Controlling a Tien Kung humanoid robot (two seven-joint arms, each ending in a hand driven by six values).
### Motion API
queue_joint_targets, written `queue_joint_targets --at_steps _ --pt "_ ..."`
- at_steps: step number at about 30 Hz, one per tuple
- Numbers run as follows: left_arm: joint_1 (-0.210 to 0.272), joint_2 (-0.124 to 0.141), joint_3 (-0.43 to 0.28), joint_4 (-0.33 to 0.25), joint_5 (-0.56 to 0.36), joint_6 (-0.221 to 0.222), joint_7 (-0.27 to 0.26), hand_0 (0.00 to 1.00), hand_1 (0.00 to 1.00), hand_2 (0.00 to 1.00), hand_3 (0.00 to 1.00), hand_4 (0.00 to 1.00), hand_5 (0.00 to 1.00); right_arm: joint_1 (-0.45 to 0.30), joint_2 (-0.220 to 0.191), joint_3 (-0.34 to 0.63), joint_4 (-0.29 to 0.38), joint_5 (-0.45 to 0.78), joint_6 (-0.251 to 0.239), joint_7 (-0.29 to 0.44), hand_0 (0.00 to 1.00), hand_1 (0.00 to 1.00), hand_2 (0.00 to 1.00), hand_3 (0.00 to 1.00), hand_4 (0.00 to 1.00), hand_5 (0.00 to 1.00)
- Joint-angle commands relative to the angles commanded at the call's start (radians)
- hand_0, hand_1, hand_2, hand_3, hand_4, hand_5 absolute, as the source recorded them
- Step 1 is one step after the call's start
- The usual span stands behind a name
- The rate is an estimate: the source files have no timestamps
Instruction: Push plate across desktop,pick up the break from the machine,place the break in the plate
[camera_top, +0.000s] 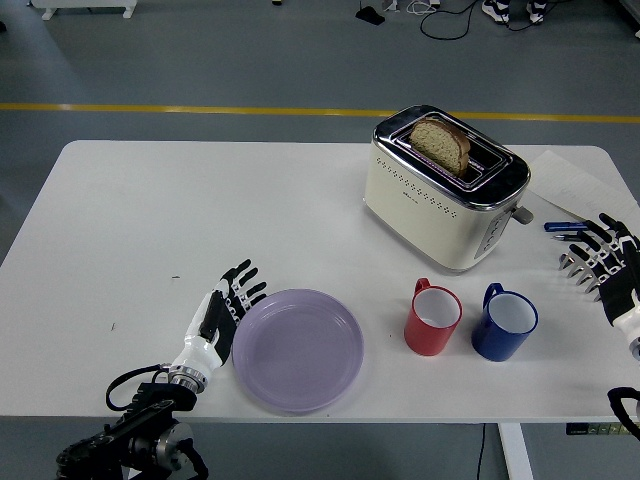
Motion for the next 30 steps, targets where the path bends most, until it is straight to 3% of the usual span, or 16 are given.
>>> queue_joint_targets --at_steps 12,25,30 --pt "-0.018 -0.012 0.028 0.021 -0.006 -0.005 0.0 0.8 0.831 0.935 0.922 0.488 0.998 -0.006 0.001 -0.007 -0.002 0.0 0.0 0.0 0.695 0.667 0.662 0.646 0.51 0.515" --pt "-0.03 -0.03 0.015 0.032 0.006 -0.007 -0.001 0.798 0.83 0.933 0.921 0.487 0.998 -0.012 0.004 -0.012 -0.001 -0.001 0.0 0.0 0.693 0.666 0.66 0.646 0.509 0.516" --pt "-0.024 -0.025 -0.015 0.012 0.047 0.033 -0.005 0.799 0.828 0.931 0.92 0.487 0.998 -0.01 0.005 -0.008 0.0 -0.001 0.0 0.0 0.69 0.666 0.66 0.646 0.507 0.516"
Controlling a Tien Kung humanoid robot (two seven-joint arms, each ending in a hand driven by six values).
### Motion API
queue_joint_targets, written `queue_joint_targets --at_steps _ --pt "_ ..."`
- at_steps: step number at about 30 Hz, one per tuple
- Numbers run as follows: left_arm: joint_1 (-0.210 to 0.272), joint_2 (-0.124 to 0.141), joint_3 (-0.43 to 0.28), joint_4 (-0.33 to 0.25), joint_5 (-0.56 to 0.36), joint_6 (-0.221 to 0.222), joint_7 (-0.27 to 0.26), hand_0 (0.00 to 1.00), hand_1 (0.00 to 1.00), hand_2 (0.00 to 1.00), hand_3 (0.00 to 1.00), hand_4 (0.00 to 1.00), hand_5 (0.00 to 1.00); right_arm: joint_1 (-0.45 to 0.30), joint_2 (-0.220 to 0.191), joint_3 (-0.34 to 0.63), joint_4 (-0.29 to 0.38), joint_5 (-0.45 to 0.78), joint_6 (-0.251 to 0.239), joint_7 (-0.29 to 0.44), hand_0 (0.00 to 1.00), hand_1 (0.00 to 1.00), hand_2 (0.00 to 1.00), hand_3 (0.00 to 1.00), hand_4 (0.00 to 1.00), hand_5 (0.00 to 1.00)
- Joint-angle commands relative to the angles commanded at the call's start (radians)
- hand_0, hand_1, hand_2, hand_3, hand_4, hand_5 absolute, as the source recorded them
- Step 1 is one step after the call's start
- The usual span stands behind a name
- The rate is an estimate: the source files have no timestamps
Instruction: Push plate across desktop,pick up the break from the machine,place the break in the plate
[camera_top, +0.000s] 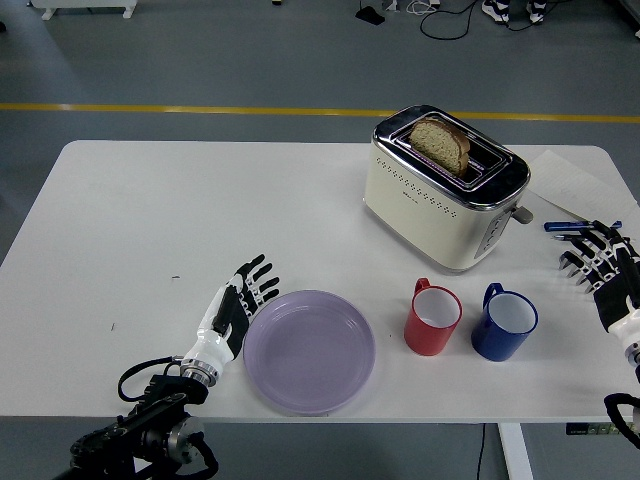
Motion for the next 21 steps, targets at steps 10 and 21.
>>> queue_joint_targets --at_steps 10,21 --pt "0.067 0.015 -0.197 -0.116 0.172 0.07 0.013 0.783 0.824 0.919 0.908 0.487 0.998 0.01 -0.004 0.008 0.002 -0.001 0.0 0.0 0.692 0.666 0.66 0.645 0.501 0.516" --pt "0.208 -0.004 -0.488 -0.345 0.411 0.061 0.172 0.773 0.787 0.829 0.841 0.49 0.998 0.065 -0.06 0.024 -0.005 -0.001 -0.011 0.0 0.692 0.667 0.659 0.645 0.501 0.517"
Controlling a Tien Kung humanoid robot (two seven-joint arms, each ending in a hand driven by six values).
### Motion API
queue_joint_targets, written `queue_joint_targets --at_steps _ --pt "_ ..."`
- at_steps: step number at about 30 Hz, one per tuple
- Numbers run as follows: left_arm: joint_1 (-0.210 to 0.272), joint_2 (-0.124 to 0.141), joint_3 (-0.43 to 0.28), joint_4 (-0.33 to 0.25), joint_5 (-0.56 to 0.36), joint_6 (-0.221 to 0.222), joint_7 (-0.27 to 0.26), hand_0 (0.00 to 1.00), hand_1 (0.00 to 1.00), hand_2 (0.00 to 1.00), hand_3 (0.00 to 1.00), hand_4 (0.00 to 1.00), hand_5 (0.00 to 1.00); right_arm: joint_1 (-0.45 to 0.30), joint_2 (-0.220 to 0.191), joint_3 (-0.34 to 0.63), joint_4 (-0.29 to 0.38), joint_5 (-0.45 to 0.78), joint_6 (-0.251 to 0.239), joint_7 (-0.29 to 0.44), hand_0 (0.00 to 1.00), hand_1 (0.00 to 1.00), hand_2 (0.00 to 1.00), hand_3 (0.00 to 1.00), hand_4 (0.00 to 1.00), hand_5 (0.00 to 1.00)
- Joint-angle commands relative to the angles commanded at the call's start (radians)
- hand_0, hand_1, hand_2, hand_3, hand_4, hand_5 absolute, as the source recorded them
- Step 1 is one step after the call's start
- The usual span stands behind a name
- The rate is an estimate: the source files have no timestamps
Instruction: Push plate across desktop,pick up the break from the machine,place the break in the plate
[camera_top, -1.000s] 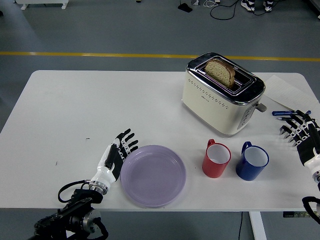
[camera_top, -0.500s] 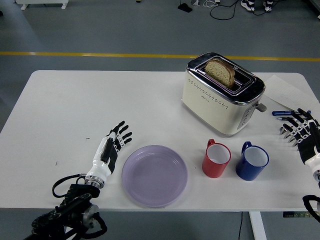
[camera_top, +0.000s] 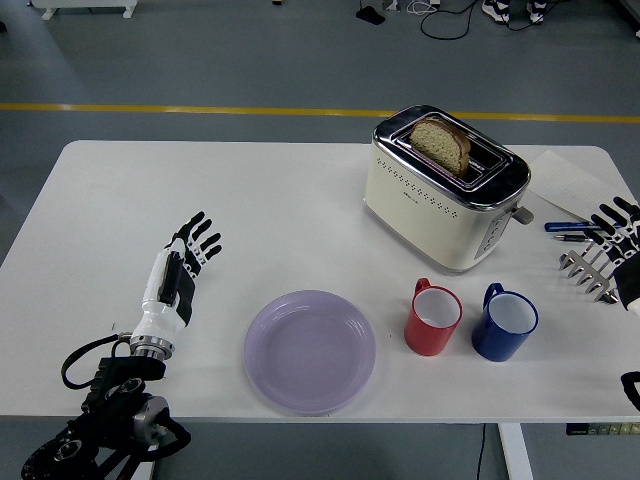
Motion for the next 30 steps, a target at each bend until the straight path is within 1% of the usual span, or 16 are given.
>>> queue_joint_targets --at_steps 2,4,7,9,10,11,12,14,17,18,21,23,24,27,29,30 --pt "0.036 0.002 -0.065 -0.06 0.048 -0.009 0.04 0.773 0.787 0.829 0.841 0.49 0.998 0.02 -0.026 0.0 -0.002 -0.01 -0.008 -0.001 0.692 0.667 0.659 0.645 0.501 0.517" --pt "0.064 0.016 -0.105 -0.108 0.076 -0.022 0.075 0.773 0.787 0.829 0.841 0.49 0.998 0.035 -0.042 0.005 -0.003 -0.026 -0.017 -0.002 0.692 0.667 0.659 0.645 0.501 0.517" --pt "0.128 0.06 -0.154 -0.193 0.061 -0.066 0.138 0.78 0.783 0.815 0.828 0.498 0.998 0.076 -0.069 0.018 -0.011 -0.05 -0.047 -0.004 0.692 0.668 0.66 0.645 0.5 0.514" --pt "0.162 0.081 -0.178 -0.237 0.056 -0.084 0.158 0.78 0.783 0.815 0.828 0.498 0.998 0.099 -0.088 0.013 -0.021 -0.073 -0.063 -0.006 0.692 0.668 0.66 0.645 0.5 0.514" --pt "0.168 0.084 -0.182 -0.244 0.056 -0.087 0.161 0.78 0.783 0.815 0.828 0.498 0.998 0.102 -0.091 0.012 -0.023 -0.077 -0.066 -0.006 0.692 0.668 0.66 0.645 0.5 0.514" --pt "0.19 0.094 -0.208 -0.271 0.069 -0.098 0.178 0.78 0.783 0.815 0.828 0.498 0.998 0.127 -0.113 0.0 -0.037 -0.108 -0.072 -0.01 0.692 0.668 0.66 0.645 0.5 0.514" --pt "0.203 0.097 -0.228 -0.291 0.077 -0.104 0.188 0.786 0.786 0.817 0.829 0.5 0.998 0.144 -0.127 -0.008 -0.046 -0.136 -0.075 -0.014 0.713 0.685 0.685 0.665 0.507 0.498" --pt "0.218 0.097 -0.257 -0.314 0.089 -0.112 0.197 0.786 0.786 0.817 0.829 0.5 0.998 0.171 -0.144 -0.022 -0.06 -0.185 -0.077 -0.019 0.713 0.685 0.685 0.665 0.507 0.498" --pt "0.235 0.086 -0.306 -0.346 0.106 -0.119 0.205 0.786 0.786 0.817 0.829 0.5 0.998 0.227 -0.18 -0.067 -0.093 -0.275 -0.072 -0.037 0.713 0.685 0.685 0.665 0.507 0.498" --pt "0.237 0.083 -0.314 -0.351 0.108 -0.12 0.206 0.787 0.787 0.818 0.831 0.511 0.998 0.241 -0.185 -0.08 -0.099 -0.303 -0.071 -0.041 0.751 0.72 0.713 0.719 0.567 0.465" --pt "0.247 0.074 -0.345 -0.375 0.116 -0.126 0.212 0.787 0.787 0.818 0.831 0.511 0.998 0.313 -0.217 -0.155 -0.136 -0.415 -0.057 -0.072 0.751 0.72 0.713 0.719 0.567 0.465" --pt "0.252 0.071 -0.36 -0.388 0.117 -0.132 0.221 0.787 0.787 0.818 0.831 0.511 0.998 0.365 -0.23 -0.217 -0.153 -0.496 -0.068 -0.084 0.751 0.72 0.713 0.719 0.567 0.465" --pt "0.253 0.07 -0.367 -0.391 0.12 -0.136 0.227 0.786 0.786 0.808 0.817 0.511 0.998 0.387 -0.233 -0.243 -0.158 -0.528 -0.076 -0.087 0.774 0.75 0.74 0.745 0.663 0.489" --pt "0.255 0.067 -0.386 -0.395 0.129 -0.148 0.238 0.786 0.786 0.808 0.817 0.511 0.998 0.457 -0.236 -0.327 -0.174 -0.621 -0.092 -0.099 0.774 0.75 0.74 0.745 0.663 0.489" --pt "0.257 0.066 -0.392 -0.394 0.129 -0.149 0.239 0.786 0.786 0.808 0.817 0.511 0.998 0.497 -0.233 -0.371 -0.187 -0.669 -0.09 -0.114 0.774 0.75 0.74 0.745 0.663 0.489" --pt "0.26 0.065 -0.395 -0.393 0.127 -0.148 0.239 0.787 0.785 0.8 0.801 0.512 0.998 0.526 -0.229 -0.404 -0.199 -0.702 -0.083 -0.128 0.815 0.785 0.775 0.777 0.733 0.502"
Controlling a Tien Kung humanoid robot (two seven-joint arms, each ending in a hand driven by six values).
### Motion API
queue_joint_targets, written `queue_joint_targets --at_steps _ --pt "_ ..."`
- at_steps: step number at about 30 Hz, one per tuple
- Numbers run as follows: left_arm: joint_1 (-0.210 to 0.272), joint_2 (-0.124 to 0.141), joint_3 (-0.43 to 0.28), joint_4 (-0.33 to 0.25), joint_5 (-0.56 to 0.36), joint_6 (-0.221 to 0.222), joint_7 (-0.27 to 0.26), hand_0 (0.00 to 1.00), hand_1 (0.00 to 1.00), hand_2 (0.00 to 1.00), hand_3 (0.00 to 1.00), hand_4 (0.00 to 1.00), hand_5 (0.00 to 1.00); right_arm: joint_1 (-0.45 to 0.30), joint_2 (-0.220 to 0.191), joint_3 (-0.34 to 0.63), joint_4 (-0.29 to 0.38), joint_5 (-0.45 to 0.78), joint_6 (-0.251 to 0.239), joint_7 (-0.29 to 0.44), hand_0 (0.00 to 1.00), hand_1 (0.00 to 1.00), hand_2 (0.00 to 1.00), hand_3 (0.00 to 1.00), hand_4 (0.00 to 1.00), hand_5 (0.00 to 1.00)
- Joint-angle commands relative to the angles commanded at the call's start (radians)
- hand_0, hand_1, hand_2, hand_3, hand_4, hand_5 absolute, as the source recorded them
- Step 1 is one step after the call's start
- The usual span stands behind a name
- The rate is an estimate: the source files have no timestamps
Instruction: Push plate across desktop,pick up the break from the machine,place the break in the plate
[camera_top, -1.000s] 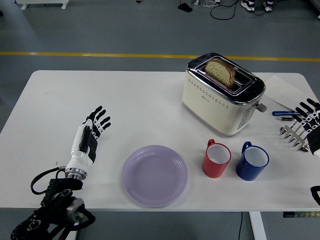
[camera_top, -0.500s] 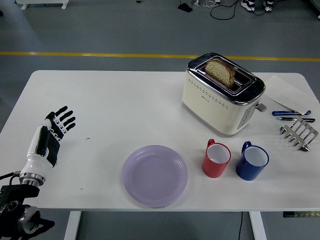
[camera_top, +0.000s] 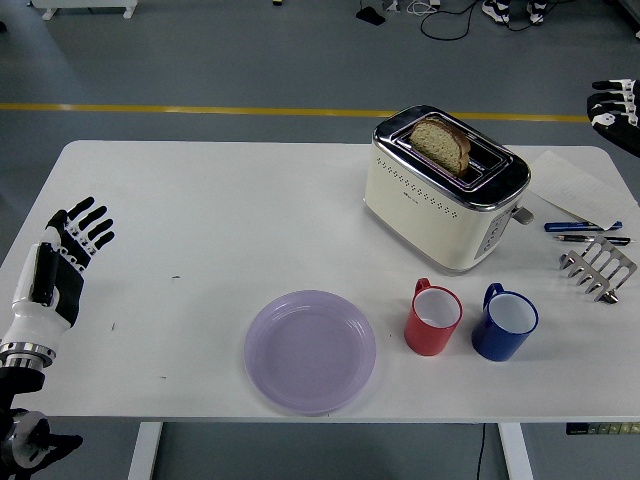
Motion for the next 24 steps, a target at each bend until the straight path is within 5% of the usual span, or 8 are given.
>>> queue_joint_targets --at_steps 9,17,24 --pt "0.001 -0.012 0.007 0.02 -0.022 0.04 -0.021 0.788 0.777 0.781 0.776 0.517 0.998 0.183 0.08 -0.205 -0.101 -0.203 0.076 -0.081 0.879 0.844 0.852 0.851 0.745 0.499" --pt "0.003 -0.009 0.017 0.026 -0.027 0.049 -0.03 0.78 0.766 0.764 0.76 0.514 0.998 0.283 0.193 -0.271 -0.203 -0.339 0.096 -0.103 0.9 0.865 0.874 0.887 0.784 0.5" --pt "0.004 0.0 0.027 0.029 -0.044 0.073 -0.058 0.771 0.74 0.749 0.746 0.508 0.998 0.357 0.261 -0.31 -0.305 -0.331 0.125 -0.109 0.892 0.87 0.9 0.906 0.824 0.503"
